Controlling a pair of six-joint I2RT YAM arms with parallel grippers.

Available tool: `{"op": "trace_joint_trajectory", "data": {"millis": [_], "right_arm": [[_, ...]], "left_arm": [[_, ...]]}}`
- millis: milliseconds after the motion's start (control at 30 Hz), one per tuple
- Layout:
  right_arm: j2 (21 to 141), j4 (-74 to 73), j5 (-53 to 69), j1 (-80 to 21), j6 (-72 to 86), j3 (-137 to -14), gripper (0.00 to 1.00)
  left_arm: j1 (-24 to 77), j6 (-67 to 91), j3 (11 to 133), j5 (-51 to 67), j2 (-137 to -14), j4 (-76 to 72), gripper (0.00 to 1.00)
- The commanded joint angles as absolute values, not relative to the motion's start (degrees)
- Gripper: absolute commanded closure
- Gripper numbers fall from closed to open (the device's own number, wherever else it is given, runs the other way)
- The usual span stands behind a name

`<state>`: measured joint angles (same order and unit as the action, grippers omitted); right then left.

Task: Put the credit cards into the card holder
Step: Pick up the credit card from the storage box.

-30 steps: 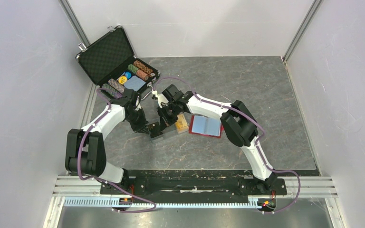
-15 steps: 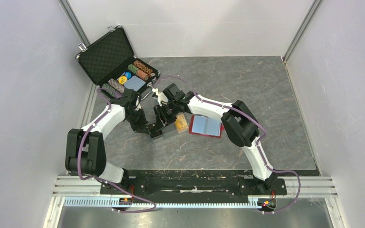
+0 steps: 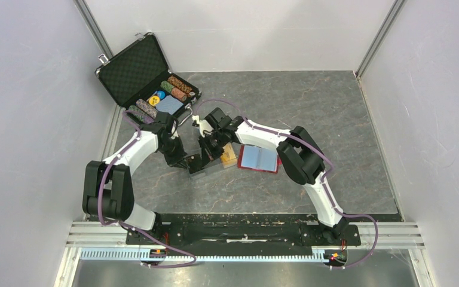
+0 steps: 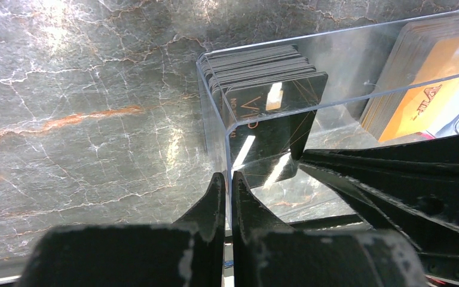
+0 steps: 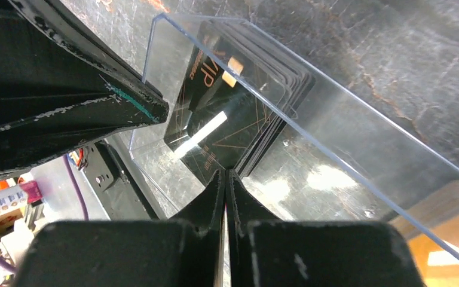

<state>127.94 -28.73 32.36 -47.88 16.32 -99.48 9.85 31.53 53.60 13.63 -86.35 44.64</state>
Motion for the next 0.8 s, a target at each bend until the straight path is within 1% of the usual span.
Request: {"op": "trace_joint_trajectory", "data": {"millis": [0, 167, 200, 267, 333, 367, 500, 600, 700, 767], "right_arm": [[129.3, -27.4, 36.8, -48.3, 16.1, -100.9, 0.99], [128.5, -24.9, 39.2, -48.3, 17.7, -100.1, 0.86], [128.7, -24.7, 39.7, -48.4, 18.0, -100.0, 0.84], [128.8, -24.4, 40.0, -48.3, 18.2, -100.3, 0.86], [128.8, -24.0, 40.5, -48.3, 18.6, -100.4, 0.97], [128.9, -23.7, 41.2, -48.3, 18.9, -100.4, 1.00], [128.5, -21.7, 43.4, -48.3, 20.1, -99.7, 1.00], [127.0, -23.2, 38.1, -48.2, 19.0, -99.3, 0.82], [126.3, -26.5, 31.5, -48.0, 17.2, -99.5, 0.67], [126.4, -27.5, 29.0, -48.0, 16.5, -99.4, 0.60]], "left_arm": [[12.7, 30.3, 49.8, 15.0, -92.2, 37.4, 0.98], [12.9, 30.1, 50.1, 15.0, -92.6, 37.3, 0.98], [13.0, 30.0, 50.2, 15.0, -92.7, 37.3, 0.98], [13.1, 29.9, 50.2, 15.1, -92.8, 37.4, 0.98], [13.1, 29.8, 50.1, 15.0, -92.9, 37.4, 0.98], [13.2, 29.9, 50.1, 15.0, -93.0, 37.4, 0.98], [13.4, 30.0, 49.8, 15.2, -93.3, 37.0, 0.98], [13.5, 30.0, 49.7, 15.1, -93.1, 37.0, 0.98], [13.6, 30.1, 49.7, 15.0, -92.9, 37.0, 0.98], [13.6, 30.1, 49.6, 15.0, -92.8, 37.0, 0.98]]}}
